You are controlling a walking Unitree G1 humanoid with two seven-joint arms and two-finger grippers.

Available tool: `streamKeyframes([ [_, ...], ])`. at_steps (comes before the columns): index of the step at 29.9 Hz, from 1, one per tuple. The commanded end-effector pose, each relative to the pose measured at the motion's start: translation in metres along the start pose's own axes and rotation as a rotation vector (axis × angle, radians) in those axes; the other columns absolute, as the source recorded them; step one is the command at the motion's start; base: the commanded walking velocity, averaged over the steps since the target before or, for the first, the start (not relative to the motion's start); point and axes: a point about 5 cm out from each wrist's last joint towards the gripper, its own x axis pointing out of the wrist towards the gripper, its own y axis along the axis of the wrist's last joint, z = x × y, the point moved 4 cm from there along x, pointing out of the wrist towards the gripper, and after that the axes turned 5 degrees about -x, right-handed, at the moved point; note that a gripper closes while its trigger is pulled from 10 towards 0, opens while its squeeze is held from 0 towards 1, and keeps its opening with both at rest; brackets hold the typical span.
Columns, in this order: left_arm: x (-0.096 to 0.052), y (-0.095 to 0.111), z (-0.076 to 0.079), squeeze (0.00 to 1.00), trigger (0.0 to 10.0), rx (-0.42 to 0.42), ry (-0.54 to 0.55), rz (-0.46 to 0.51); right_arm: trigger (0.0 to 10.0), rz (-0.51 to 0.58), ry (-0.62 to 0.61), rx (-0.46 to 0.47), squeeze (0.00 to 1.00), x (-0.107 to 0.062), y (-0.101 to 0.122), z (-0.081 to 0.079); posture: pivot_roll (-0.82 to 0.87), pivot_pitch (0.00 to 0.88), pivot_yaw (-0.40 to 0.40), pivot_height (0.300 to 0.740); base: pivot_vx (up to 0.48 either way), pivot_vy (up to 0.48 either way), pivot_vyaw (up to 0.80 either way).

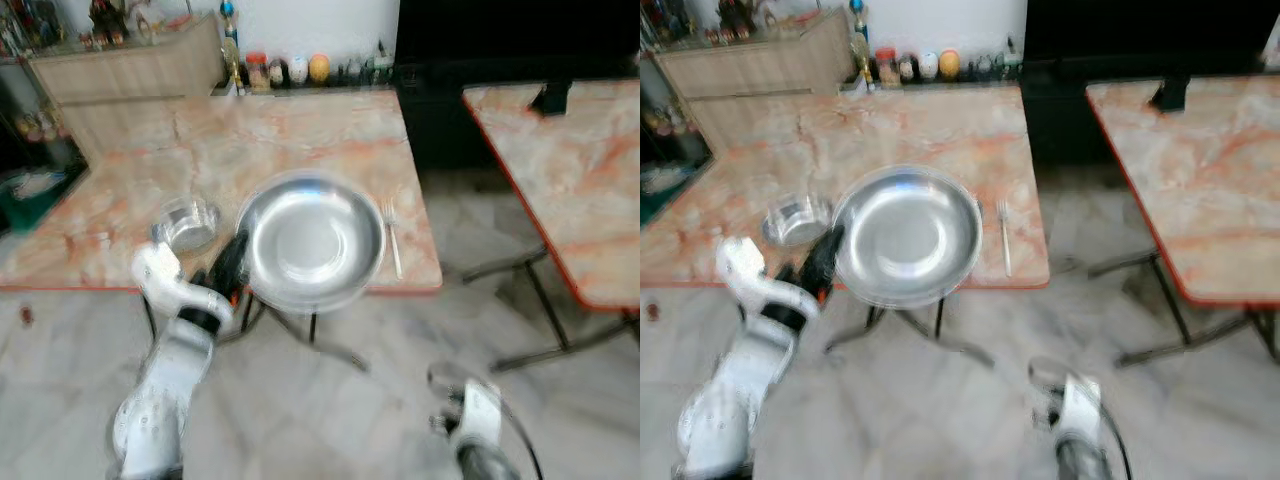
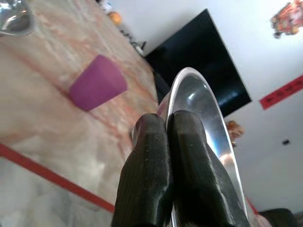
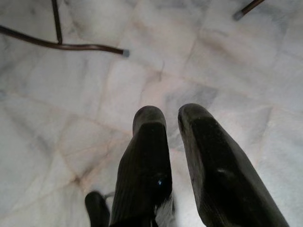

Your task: Setting the table

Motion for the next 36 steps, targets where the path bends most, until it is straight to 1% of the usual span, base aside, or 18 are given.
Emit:
streamKeyframes([
  [1,0.0017,0.0004,0.0092,0.00,10.0,0.002,-0.036,0.000,10.0,-0.001,-0.008,-0.002,0.00,0.0002,0.0012,0.0033,-0.07,0.000,0.074,0.740,0.000,-0.247,0.00],
  [36,0.0008,-0.0015,0.0091,0.00,10.0,0.014,-0.043,-0.011,10.0,-0.007,-0.009,0.004,0.00,-0.0002,-0.0011,0.0035,-0.08,0.000,0.076,0.740,0.000,-0.261,0.00],
])
